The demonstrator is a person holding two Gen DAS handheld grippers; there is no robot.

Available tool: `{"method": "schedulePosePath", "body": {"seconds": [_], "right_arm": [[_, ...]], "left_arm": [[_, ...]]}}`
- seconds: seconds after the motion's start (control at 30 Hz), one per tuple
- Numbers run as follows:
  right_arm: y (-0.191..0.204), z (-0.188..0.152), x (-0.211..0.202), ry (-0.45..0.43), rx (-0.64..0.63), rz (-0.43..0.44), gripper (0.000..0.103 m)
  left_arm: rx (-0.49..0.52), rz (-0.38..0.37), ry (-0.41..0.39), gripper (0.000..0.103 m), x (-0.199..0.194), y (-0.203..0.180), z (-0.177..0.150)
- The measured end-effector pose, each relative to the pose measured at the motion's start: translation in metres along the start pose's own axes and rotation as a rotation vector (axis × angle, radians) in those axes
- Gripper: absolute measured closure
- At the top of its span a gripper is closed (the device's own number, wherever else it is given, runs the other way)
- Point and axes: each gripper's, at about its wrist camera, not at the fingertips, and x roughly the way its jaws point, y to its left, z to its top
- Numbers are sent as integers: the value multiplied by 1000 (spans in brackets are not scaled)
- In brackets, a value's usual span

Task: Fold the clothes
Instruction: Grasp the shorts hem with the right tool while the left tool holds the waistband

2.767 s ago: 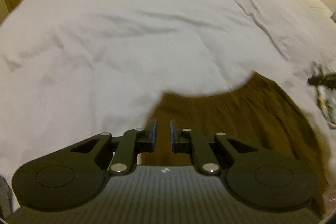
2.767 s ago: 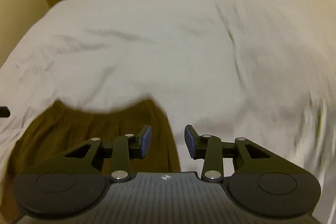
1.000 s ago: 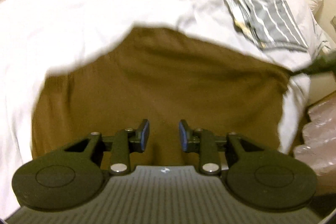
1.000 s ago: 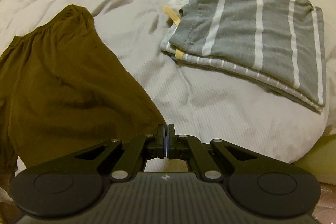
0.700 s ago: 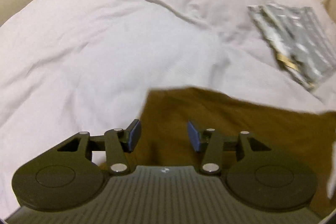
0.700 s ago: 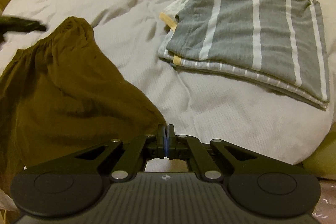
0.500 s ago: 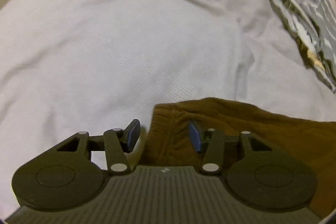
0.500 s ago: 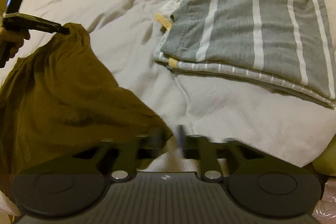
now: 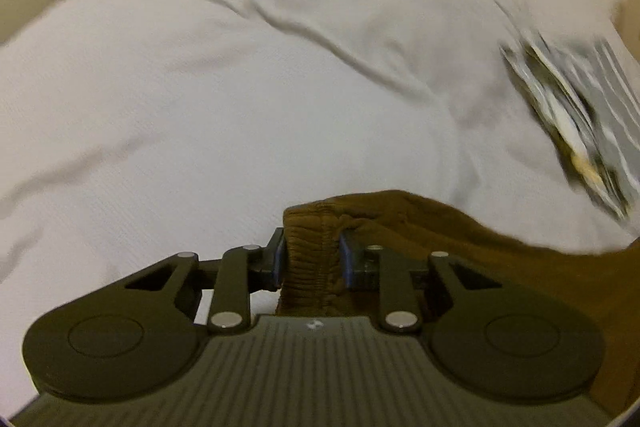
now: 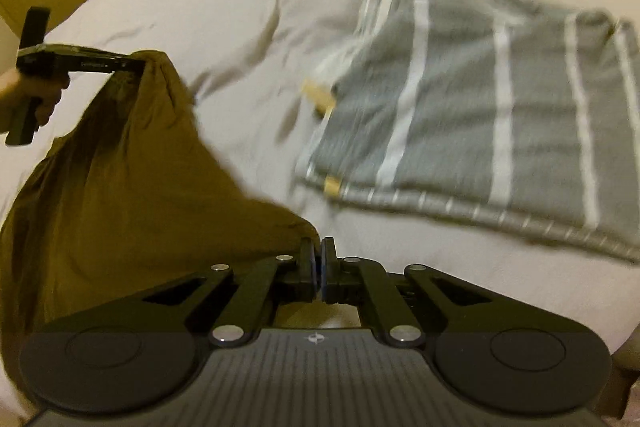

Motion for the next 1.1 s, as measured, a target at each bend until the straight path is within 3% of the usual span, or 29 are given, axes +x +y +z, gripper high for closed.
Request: {"method": "schedulePosePath", "body": {"seconds": [0.1,0.17,0.2,0.33,0.5,0.67,0.83,0.93,1.03,1.1], "right_arm": [[4,0,17,37,-39,-31,100],[3,1,21,54,-37,-62,93],[3,2,19,51,-29,-78,85],[11,1,-8,-17,-28,-115,84],[41,-13,-22,17,-8,-19,83],[97,-28,-24,99,-78,83,82],[165,-46,-29,115,-194,166,81],[212,-60,-30,114,-249,182,80],[259,-76,-30,101,-265,163,75],[288,-91,-29,106,-233,136,66]], "left_arm": [[-42,31,31,80,12,0,-3],[-45,43,31,78,11,-3,-2],[-55,45,23,78,7,-2,0],[-60,60,-16,66,-28,7,-4],[-102,124,-15,64,-89,32,-29],[-156,231,66,64,-151,70,-78],[-250,299,135,64,-193,124,-136],[-301,269,141,64,-200,153,-159],[-305,173,131,64,-183,174,-169],[-285,77,124,64,-166,183,-172]]}}
